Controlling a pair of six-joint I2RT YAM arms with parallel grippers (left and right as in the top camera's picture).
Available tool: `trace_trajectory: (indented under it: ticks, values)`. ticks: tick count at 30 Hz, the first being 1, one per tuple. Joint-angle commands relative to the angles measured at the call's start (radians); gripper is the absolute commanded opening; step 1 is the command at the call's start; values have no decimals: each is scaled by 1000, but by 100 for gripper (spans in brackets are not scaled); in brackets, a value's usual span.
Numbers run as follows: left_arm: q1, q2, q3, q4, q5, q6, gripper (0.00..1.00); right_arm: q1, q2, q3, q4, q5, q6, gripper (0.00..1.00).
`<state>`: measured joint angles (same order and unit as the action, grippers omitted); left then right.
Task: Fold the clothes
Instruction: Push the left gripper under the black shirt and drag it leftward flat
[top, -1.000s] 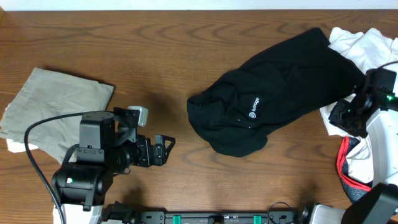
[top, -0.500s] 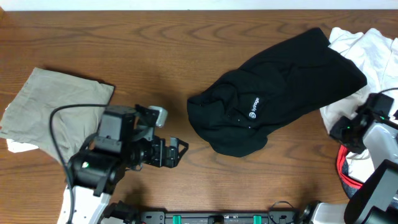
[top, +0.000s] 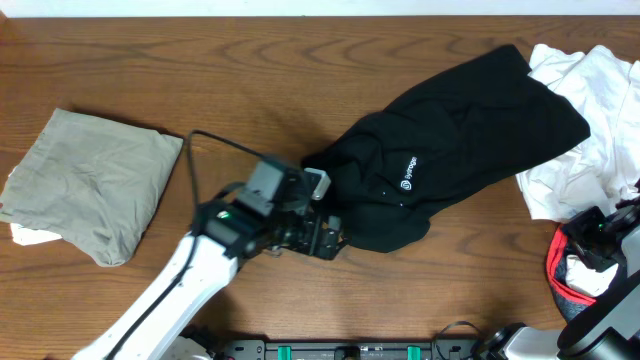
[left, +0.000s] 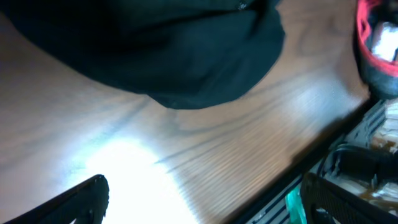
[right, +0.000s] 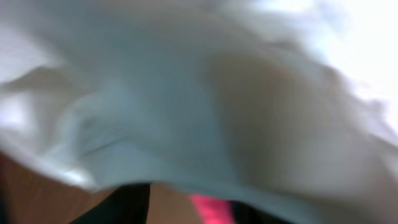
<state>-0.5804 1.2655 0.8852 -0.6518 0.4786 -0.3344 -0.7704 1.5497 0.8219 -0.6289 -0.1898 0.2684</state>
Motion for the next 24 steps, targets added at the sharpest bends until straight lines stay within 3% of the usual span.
trace_trajectory:
  ticks: [1, 5, 14, 24]
  values:
    - [-29, 76, 18, 19, -45, -310, 98, 0, -29, 66, -20, -239, -87, 49]
    - [-63, 177, 18, 35, -34, -439, 98, 0, -113, 161, -79, -325, -138, 50]
    - [-168, 316, 18, 211, -13, -503, 96, 67, -305, 278, -153, -360, -154, 50]
    - [-179, 386, 18, 299, -27, -524, 95, 130, -335, 278, -195, -360, -173, 51]
